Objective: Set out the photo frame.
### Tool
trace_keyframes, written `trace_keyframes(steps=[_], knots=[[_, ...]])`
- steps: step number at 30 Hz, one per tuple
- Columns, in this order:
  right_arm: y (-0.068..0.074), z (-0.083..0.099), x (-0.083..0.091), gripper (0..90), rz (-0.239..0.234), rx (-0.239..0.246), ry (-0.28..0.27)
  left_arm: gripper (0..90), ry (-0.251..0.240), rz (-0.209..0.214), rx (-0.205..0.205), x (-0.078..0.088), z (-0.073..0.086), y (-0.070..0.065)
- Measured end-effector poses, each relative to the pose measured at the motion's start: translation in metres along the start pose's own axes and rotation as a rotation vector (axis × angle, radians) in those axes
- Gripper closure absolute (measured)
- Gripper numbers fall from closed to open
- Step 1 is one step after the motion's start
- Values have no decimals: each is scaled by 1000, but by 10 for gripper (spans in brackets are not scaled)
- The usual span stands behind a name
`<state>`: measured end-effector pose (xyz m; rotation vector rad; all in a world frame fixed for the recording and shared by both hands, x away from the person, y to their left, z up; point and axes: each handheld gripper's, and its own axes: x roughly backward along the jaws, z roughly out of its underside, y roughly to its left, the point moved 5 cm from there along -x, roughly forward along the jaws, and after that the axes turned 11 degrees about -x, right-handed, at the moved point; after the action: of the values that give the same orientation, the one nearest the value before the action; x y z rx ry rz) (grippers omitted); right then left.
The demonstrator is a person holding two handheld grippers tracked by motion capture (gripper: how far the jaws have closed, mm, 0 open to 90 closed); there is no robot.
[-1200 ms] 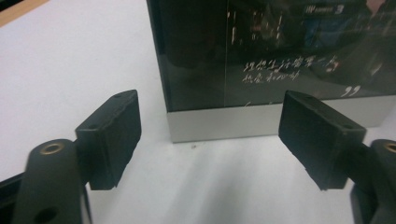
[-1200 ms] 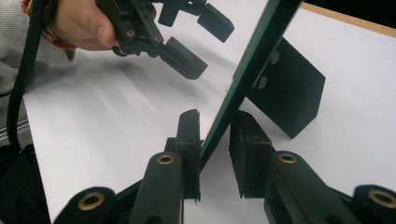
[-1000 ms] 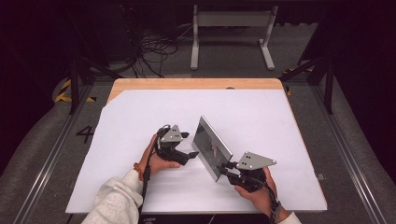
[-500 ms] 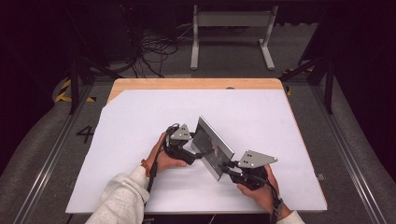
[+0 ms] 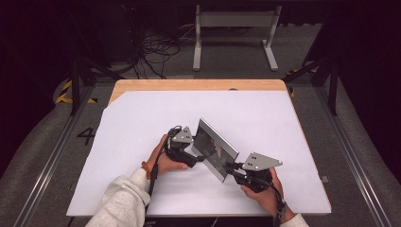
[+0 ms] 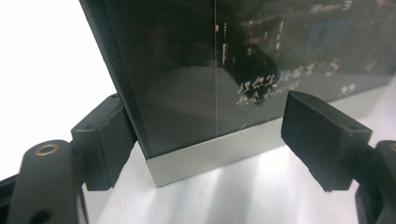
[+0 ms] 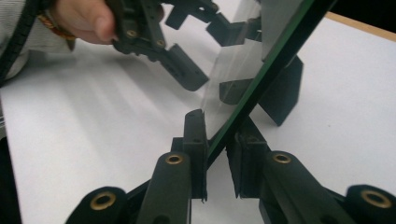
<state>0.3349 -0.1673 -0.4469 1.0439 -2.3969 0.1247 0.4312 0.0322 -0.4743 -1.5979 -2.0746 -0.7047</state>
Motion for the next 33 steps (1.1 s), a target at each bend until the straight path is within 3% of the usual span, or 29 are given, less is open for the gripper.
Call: trace_keyframes(steps=[5, 8, 12, 15, 19, 25, 30, 33], knots=[[-3, 0, -2, 795, -12, -21, -1, 223, 21, -11, -7, 9, 5, -5], [-4, 0, -4, 785, -10, -24, -4, 241, 30, -33, 8, 14, 8, -11], [-4, 0, -5, 772, -7, -28, 1, 247, 51, -46, -8, 21, 13, -18], [-6, 1, -7, 741, 16, -26, 12, 251, 55, -32, -4, 29, 17, -27], [-7, 4, -8, 726, 39, -26, 30, 269, 76, -47, -36, 34, 19, -35], [-11, 6, -3, 727, 45, -40, 40, 320, 80, -75, -36, 36, 20, -38], [-13, 14, 1, 793, 54, -42, 61, 453, 73, -96, -21, 36, 22, -35], [-12, 17, -2, 787, 50, -46, 65, 511, 89, -91, 5, 30, 27, -34]])
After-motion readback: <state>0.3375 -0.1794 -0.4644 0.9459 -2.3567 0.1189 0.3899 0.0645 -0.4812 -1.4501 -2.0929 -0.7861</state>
